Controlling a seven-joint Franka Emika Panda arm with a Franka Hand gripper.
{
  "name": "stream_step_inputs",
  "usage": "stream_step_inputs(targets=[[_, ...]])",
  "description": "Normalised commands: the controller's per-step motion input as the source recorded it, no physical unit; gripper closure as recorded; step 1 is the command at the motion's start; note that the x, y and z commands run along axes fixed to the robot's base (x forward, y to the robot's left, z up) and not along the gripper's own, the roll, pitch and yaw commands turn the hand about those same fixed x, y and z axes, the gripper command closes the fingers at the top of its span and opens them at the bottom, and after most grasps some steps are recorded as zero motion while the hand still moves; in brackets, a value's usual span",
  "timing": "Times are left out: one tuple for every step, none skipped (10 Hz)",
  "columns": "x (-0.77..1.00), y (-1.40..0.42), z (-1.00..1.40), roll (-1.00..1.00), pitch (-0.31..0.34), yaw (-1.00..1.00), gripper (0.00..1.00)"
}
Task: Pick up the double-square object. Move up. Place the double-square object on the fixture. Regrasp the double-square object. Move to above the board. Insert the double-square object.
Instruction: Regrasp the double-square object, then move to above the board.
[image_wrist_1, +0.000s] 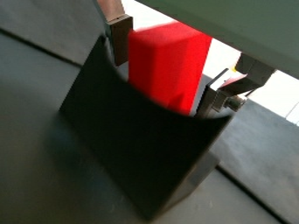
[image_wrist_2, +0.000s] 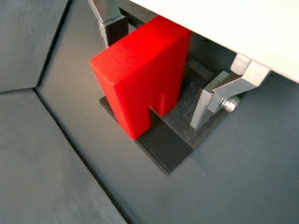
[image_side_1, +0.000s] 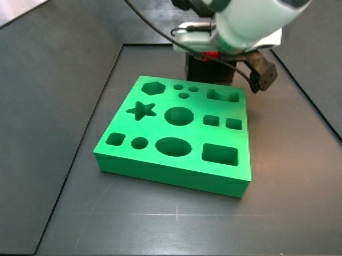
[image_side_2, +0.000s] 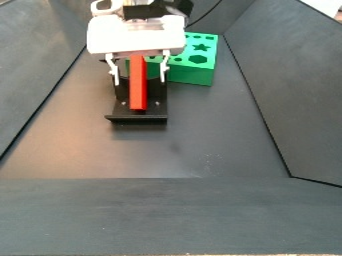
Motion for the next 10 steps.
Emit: stream_step_inputs(targets=[[0.07, -0.04, -0.23, 0.09, 0.029, 0.06, 0.00], [0.03, -0.06, -0.18, 0.10, 0.024, 0.05, 0.00], [0.00, 0.00, -0.50, 0.00, 0.000, 0.00, 1.00], [0.03, 0.11, 1.00, 0.20, -0.154, 0.30, 1.00], [0.03, 0.11, 1.00, 0.20, -0.155, 0.28, 1.00], [0.02, 0.10, 1.00, 0.14, -0.171, 0.20, 1.00], [0.01, 0.10, 1.00, 0.07, -0.191, 0.12, 1.00], [0.01, 0.10, 1.00, 0.03, -0.197, 0.07, 1.00], [-0.01, 0.09, 1.00, 0.00, -0.195, 0.00, 1.00], [-0.01, 0.09, 1.00, -0.01, -0.185, -0.02, 1.00]])
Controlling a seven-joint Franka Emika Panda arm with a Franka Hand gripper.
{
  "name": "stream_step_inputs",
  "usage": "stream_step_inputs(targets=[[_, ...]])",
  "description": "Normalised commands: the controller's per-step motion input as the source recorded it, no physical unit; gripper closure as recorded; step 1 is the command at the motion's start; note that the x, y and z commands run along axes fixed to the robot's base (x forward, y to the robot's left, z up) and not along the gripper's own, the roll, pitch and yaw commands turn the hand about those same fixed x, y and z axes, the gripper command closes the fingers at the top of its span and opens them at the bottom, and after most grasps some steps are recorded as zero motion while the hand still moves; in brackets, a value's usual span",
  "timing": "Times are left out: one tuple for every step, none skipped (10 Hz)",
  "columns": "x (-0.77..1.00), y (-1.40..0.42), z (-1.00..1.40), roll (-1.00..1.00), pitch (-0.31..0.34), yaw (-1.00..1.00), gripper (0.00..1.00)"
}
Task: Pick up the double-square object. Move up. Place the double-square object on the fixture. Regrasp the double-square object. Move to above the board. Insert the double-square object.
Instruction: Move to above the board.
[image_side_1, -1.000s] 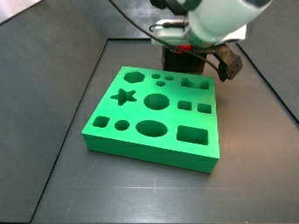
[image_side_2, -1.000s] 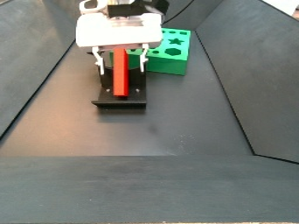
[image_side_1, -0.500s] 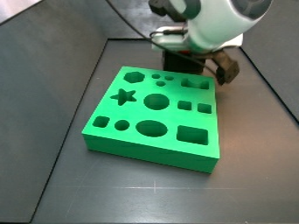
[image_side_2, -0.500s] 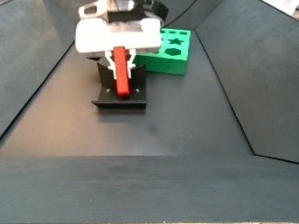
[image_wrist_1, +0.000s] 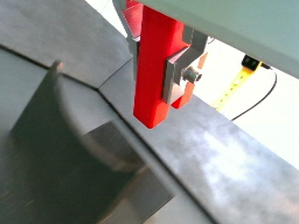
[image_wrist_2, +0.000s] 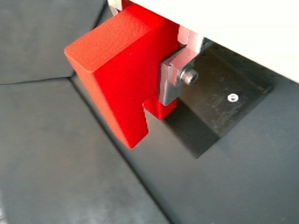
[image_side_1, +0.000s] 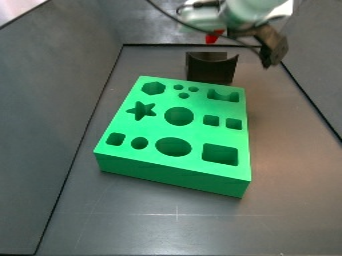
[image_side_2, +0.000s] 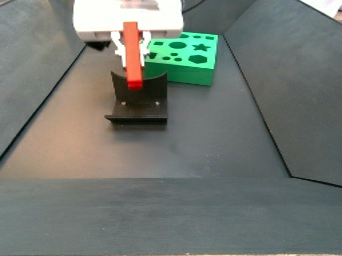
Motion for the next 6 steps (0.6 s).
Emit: stream_step_inputs(targets=[[-0.02, 0.08, 1.00, -0.03, -0.158, -0.06, 1.00], [-0.02, 0.08, 1.00, -0.04, -0.131, -0.10, 1.00], [-0.04, 0.07, 1.00, -0.07, -0.080, -0.14, 1.00], [-0.04, 0.07, 1.00, -0.08, -0.059, -0.14, 1.00], [-0.05, 0.07, 1.00, -0.10, -0.024, -0.14, 1.00], [-0.06, 0.06, 1.00, -0.10, -0.012, -0.13, 1.00]])
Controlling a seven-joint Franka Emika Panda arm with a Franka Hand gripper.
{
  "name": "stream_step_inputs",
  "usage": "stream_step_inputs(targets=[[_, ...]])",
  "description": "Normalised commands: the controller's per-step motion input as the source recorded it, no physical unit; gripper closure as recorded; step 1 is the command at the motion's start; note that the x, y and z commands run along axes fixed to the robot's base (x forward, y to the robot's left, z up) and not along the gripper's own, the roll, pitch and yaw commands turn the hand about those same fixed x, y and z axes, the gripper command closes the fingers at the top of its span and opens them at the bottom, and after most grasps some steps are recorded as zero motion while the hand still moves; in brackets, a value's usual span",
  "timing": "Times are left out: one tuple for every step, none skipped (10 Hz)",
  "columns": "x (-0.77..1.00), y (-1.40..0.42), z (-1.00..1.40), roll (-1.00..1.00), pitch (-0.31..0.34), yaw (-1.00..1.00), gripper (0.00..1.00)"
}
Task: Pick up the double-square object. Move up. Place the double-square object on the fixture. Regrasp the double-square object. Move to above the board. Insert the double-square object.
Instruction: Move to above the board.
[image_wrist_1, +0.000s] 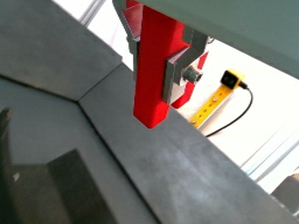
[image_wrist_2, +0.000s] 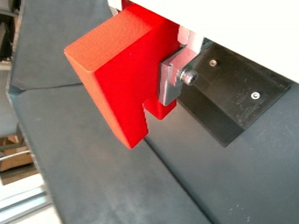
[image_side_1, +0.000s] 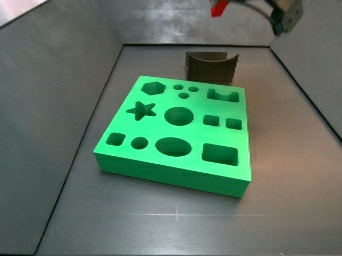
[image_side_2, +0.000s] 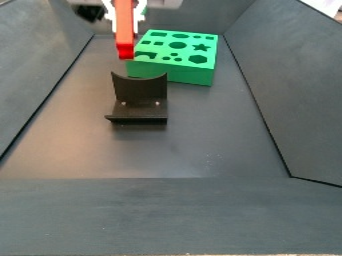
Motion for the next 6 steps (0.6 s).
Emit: stream_step_inputs(targets=[[-0.08, 0.06, 1.00, -0.10, 0.008, -0.11, 1.00], [-0.08, 0.06, 1.00, -0.11, 0.015, -0.09, 1.00], [-0.10, 0.05, 1.00, -0.11, 0.023, -0.07, 1.00], [-0.09, 0.04, 0.89, -0.11, 0.021, -0.06, 1.00], [-0.08, 0.03, 0.67, -0.10, 0.016, -0.04, 1.00], [-0.07, 0.02, 0.55, -0.10, 0.016, -0.03, 1.00]])
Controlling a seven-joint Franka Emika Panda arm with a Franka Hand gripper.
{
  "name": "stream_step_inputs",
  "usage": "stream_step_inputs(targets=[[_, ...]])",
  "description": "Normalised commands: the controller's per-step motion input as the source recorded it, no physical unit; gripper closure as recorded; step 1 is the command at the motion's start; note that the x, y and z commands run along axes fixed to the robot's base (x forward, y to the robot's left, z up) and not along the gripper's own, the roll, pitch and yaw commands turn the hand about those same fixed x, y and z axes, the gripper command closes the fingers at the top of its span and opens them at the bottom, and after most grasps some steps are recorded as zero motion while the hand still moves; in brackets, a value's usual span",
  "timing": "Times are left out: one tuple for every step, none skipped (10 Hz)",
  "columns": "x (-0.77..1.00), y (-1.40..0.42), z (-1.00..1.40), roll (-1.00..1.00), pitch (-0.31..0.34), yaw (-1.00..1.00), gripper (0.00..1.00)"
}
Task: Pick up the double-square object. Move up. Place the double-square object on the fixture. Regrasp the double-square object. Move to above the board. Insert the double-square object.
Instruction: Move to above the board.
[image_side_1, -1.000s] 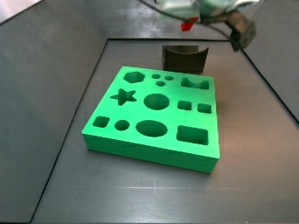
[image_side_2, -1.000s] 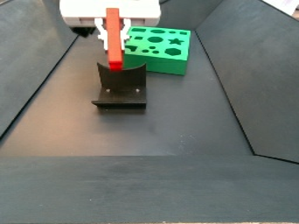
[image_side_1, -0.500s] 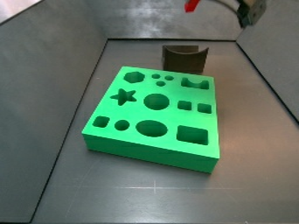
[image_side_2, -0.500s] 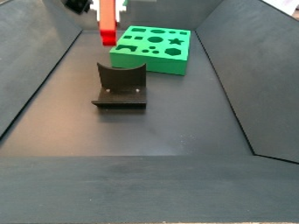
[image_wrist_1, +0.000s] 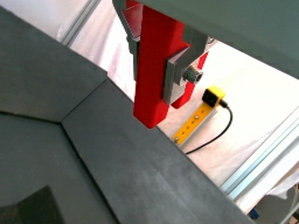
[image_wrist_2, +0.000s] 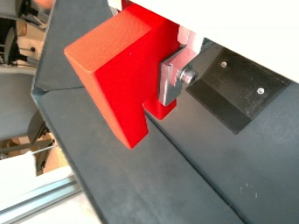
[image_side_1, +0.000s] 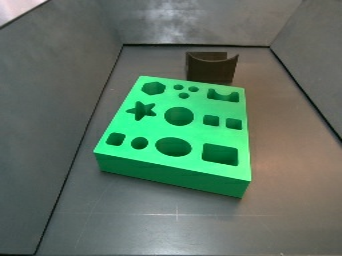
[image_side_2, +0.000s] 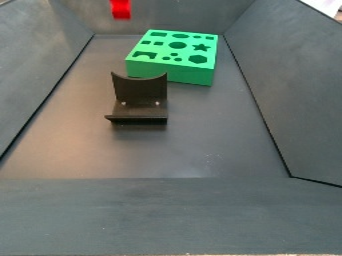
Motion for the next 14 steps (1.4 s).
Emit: stream_step_inputs(targets=[[-0.06, 0.02, 0.38, -0.10, 0.014, -0.03, 1.00], [-0.43, -1.00, 0.28, -1.00, 0.001, -0.18, 1.00], [-0.44, -1.00, 0.25, -1.00, -0.004, -0.18, 1.00], [-0.45, -1.00, 0.26, -1.00, -0.006, -0.18, 1.00], [-0.48, -1.00, 0.26, -1.00, -0.009, -0.18, 1.00], [-0.49, -1.00, 0.27, -1.00, -0.011, -0.18, 1.00], [-0.51, -1.00, 0.28, -1.00, -0.012, -0.19, 1.00], [-0.53, -1.00, 0.28, -1.00, -0.009, -0.18, 1.00], [-0.57, -1.00, 0.29, -1.00, -0.013, -0.18, 1.00], [-0.60, -1.00, 0.30, -1.00, -0.017, -0.18, 1.00], [-0.67, -1.00, 0.32, -1.00, -0.031, -0.17, 1.00], [-0.60, -0.80, 0.27, -1.00, -0.048, -0.17, 1.00], [-0.40, -0.38, 0.15, -1.00, -0.083, -0.15, 1.00], [-0.32, -0.23, 0.10, -1.00, -0.104, -0.14, 1.00]])
